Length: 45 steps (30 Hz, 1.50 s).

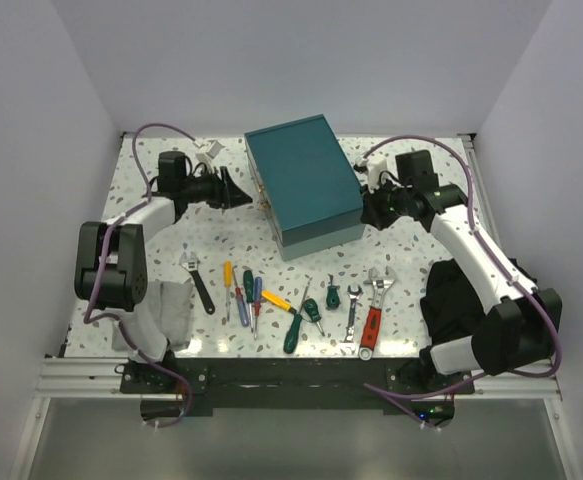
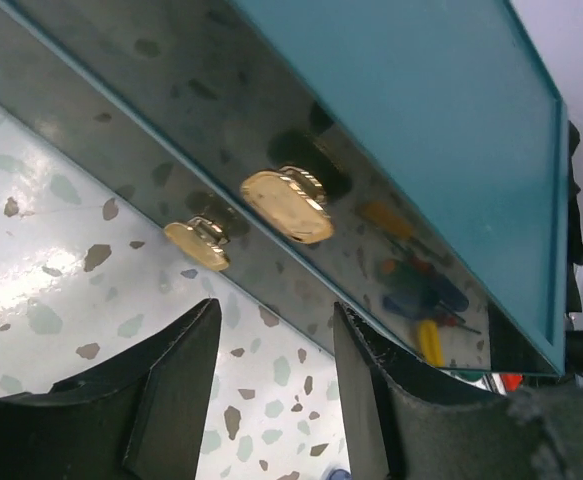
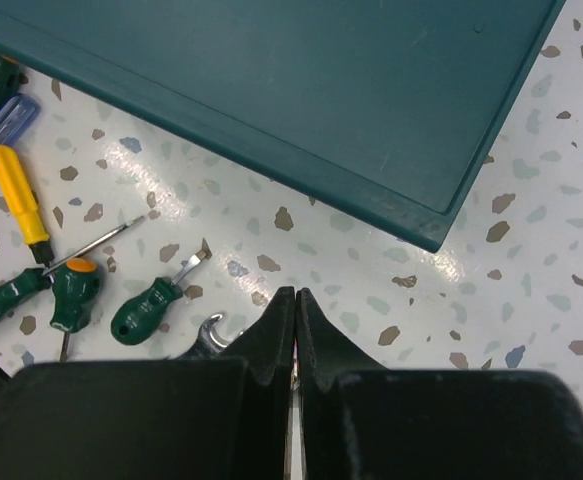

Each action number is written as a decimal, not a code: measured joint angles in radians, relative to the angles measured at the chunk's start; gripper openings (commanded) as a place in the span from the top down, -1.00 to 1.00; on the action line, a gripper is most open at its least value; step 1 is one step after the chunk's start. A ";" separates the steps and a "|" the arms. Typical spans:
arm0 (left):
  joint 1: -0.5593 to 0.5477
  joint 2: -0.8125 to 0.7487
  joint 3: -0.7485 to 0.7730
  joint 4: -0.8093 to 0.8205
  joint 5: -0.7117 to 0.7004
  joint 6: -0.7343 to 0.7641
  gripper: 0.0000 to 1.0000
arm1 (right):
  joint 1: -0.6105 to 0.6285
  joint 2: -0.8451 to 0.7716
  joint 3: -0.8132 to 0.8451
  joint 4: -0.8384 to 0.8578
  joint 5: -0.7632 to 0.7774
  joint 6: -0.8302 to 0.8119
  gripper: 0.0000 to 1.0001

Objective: Sort the tools into containers

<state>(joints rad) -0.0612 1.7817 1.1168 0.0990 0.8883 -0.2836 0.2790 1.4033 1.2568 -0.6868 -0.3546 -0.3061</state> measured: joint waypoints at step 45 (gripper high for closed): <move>-0.145 0.285 0.211 -0.063 -0.478 -0.312 -0.08 | 0.086 0.409 0.435 0.215 0.259 0.198 -0.25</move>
<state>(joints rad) -0.2062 2.0663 1.3273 0.0357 0.4099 -0.5953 0.3649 1.8126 1.6913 -0.4717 -0.0959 -0.1081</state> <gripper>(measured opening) 0.546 0.637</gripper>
